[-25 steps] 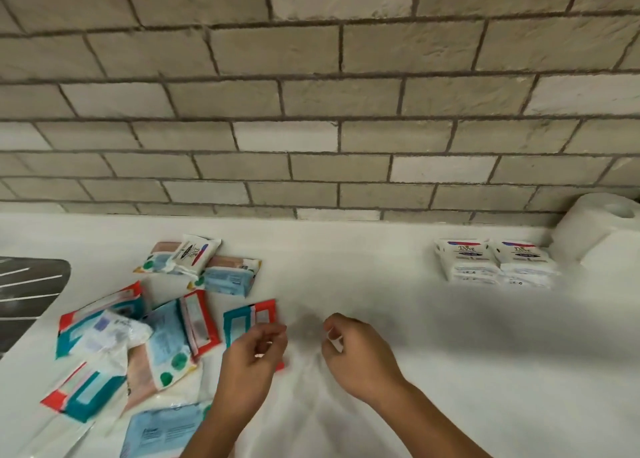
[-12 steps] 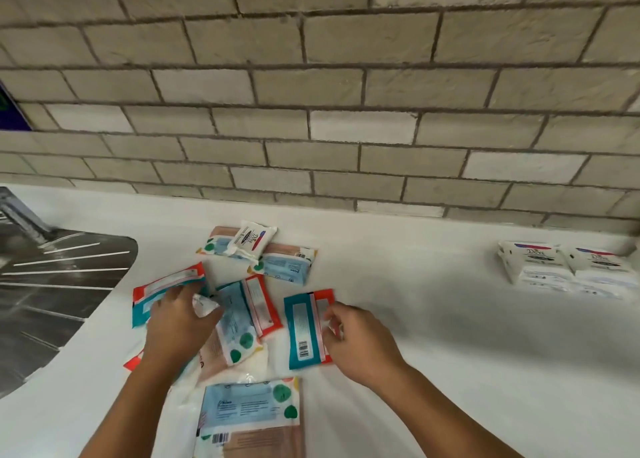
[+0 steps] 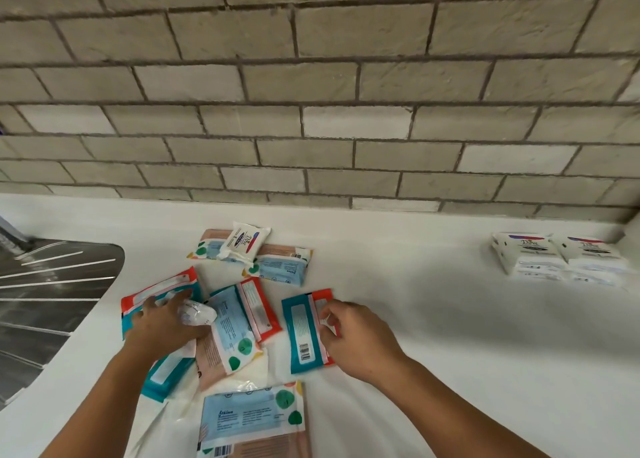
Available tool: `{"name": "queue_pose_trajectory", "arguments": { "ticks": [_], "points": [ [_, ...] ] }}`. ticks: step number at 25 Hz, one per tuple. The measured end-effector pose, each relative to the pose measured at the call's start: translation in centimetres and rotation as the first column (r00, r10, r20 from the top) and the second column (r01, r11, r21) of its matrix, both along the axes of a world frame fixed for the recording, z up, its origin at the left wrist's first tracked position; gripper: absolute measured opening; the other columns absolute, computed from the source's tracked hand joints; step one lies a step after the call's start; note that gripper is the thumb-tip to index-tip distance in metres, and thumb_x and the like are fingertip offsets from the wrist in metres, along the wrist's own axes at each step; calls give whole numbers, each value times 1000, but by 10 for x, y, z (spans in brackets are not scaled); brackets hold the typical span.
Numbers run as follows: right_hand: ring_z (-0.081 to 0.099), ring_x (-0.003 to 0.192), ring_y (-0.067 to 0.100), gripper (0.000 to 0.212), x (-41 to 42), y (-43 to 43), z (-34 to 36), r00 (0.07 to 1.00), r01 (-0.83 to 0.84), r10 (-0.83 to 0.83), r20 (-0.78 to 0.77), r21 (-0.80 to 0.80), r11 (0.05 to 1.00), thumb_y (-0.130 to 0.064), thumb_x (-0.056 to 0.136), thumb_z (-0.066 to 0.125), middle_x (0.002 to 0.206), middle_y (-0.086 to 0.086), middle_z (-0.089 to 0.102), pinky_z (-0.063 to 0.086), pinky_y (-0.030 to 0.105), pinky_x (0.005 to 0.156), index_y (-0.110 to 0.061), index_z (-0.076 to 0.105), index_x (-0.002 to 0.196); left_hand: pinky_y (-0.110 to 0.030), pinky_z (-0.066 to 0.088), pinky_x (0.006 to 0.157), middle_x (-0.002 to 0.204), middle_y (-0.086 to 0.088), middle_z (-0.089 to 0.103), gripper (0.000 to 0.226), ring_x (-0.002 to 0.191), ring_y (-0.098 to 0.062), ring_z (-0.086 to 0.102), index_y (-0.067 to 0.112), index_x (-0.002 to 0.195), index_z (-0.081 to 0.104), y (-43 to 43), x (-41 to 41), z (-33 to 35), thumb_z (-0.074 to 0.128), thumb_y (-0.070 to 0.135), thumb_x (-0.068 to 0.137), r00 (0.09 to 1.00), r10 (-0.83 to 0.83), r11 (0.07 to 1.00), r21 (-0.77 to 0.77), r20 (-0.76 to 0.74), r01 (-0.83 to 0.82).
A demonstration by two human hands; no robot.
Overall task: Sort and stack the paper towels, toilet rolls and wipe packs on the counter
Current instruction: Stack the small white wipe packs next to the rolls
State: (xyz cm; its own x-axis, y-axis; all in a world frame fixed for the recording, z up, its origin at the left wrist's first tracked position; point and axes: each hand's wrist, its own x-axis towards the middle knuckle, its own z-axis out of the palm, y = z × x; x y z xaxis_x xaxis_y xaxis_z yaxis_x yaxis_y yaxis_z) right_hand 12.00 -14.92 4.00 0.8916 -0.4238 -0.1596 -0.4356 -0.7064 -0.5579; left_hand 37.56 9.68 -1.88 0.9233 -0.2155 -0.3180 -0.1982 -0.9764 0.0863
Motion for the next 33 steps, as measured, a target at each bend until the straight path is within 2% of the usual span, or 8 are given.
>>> {"name": "queue_pose_trajectory", "arguments": {
  "ticks": [9, 12, 17, 20, 24, 27, 30, 33],
  "points": [
    [67, 106, 19, 20, 10, -3, -2, 1000, 23, -22, -23, 86, 996, -39, 99, 53, 130, -13, 63, 51, 21, 59, -33, 57, 117, -39, 60, 71, 133, -7, 63, 88, 106, -28, 64, 32, 133, 51, 0, -20, 31, 84, 67, 59, 994, 73, 927, -373, 81, -38],
    [69, 100, 17, 16, 16, -4, -4, 997, 60, -71, 20, 340, 939, -35, 100, 54, 121, -9, 68, 58, 27, 65, -26, 62, 109, -41, 56, 76, 127, -1, 62, 67, 113, -30, 60, 38, 123, 53, -24, -58, 53, 84, 53, 66, 994, 98, 658, -752, 39, -35],
    [70, 73, 15, 40, 30, 6, 6, 955, 265, -264, -137, 797, 542, -43, 98, 54, 95, 12, 77, 54, 32, 75, -9, 72, 104, -28, 59, 73, 104, 11, 69, 51, 92, -13, 70, 28, 115, 54, -84, -132, 68, 80, 29, 71, 978, -136, 186, -974, -158, -131],
    [72, 81, 25, 49, 25, 7, 5, 956, 261, -153, -251, 964, 44, -57, 92, 58, 96, 12, 74, 53, 34, 79, -13, 76, 103, -24, 57, 74, 99, 7, 71, 57, 90, -13, 72, 13, 117, 48, -113, -159, 53, 86, 21, 76, 963, -252, 120, -990, -98, -69],
    [72, 100, 30, 44, 16, -7, 6, 923, 92, -331, -194, 950, -300, -24, 93, 68, 125, 20, 71, 58, 37, 88, 0, 67, 129, -41, 56, 90, 116, -1, 64, 75, 112, -26, 65, 14, 124, 44, -117, -145, 48, 84, 47, 70, 904, -421, 139, -990, -68, -9],
    [74, 94, 32, 45, 14, -16, 7, 886, 56, -423, -192, 948, -313, -17, 90, 69, 124, 25, 70, 64, 37, 70, 3, 63, 130, -37, 51, 94, 130, 11, 61, 70, 122, -15, 60, 28, 127, 52, -117, -115, 45, 60, 76, 77, 887, -453, 220, -975, -83, 21],
    [76, 95, 32, 43, 10, -22, 4, 871, 55, -464, -163, 970, -238, -17, 88, 70, 119, 22, 73, 63, 37, 68, 1, 64, 127, -45, 51, 97, 119, 6, 68, 30, 110, -19, 64, 26, 112, 64, -132, -60, 36, 60, 50, 94, 993, -66, 317, -946, -99, -73],
    [76, 99, 31, 39, 5, -26, 3, 858, 51, -501, -117, 989, -142, -18, 90, 68, 117, 18, 75, 62, 36, 69, -4, 66, 126, -37, 57, 80, 127, -11, 62, 52, 105, -27, 62, 14, 130, 56, -146, 12, 24, 72, 40, 88, 989, 132, 696, -717, 67, -44]
  ]
}}
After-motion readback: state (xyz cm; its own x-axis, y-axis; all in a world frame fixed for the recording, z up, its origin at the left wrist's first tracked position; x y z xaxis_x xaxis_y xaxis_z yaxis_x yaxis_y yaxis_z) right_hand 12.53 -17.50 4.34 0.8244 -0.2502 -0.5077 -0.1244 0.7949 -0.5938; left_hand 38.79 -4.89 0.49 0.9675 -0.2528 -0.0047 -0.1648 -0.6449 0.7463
